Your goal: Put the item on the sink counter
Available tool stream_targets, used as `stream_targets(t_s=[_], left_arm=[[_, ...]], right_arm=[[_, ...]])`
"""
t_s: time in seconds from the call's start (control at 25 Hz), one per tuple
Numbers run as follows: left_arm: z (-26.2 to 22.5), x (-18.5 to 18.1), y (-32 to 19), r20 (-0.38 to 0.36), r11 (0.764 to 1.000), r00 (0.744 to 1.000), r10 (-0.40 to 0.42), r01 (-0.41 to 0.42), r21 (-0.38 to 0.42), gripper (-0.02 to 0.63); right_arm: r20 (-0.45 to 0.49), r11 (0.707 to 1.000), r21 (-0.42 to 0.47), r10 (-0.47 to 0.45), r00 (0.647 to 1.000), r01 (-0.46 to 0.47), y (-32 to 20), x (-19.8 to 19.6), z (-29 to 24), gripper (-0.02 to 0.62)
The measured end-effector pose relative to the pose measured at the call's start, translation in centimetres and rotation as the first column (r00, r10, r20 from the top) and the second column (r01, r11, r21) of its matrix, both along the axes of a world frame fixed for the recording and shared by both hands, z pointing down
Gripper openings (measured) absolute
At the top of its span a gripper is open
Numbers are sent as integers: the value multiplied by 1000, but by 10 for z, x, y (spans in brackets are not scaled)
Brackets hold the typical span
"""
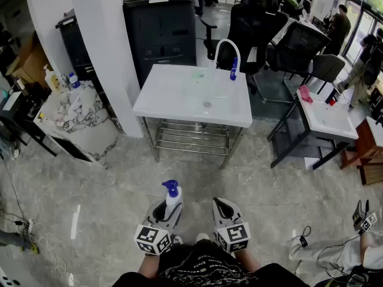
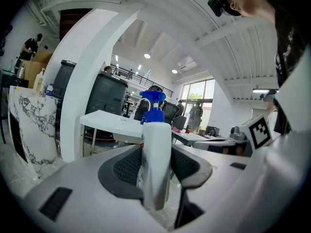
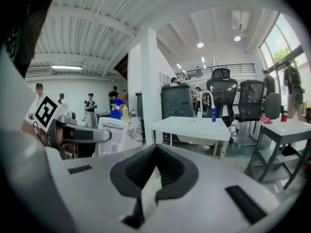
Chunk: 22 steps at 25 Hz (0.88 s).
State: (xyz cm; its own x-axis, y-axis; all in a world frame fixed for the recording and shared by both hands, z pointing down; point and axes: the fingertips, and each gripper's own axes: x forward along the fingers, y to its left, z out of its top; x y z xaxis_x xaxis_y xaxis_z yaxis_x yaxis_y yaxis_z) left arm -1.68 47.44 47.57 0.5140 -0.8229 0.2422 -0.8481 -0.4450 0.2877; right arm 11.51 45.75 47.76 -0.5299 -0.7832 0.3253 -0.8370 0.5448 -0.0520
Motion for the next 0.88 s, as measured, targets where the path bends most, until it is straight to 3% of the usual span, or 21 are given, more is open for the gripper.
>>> stream_targets(t_s=[0.32,0.48,0.88], left_arm=[[-2,16,-5,24,1000,1000,3,-4,21,183],[-3,25,-5,10,1000,1000,-18,18,20,183],[4,41,2,9,996,996,-84,84,24,183]], right_arm=[[-3,1000,23,20,1000,-20,-7,16,-1,-2],[42,999,38,22,999,-24,-12,29,-5,-2],[53,1000,16,-16,998,15,-7,46,9,-2]])
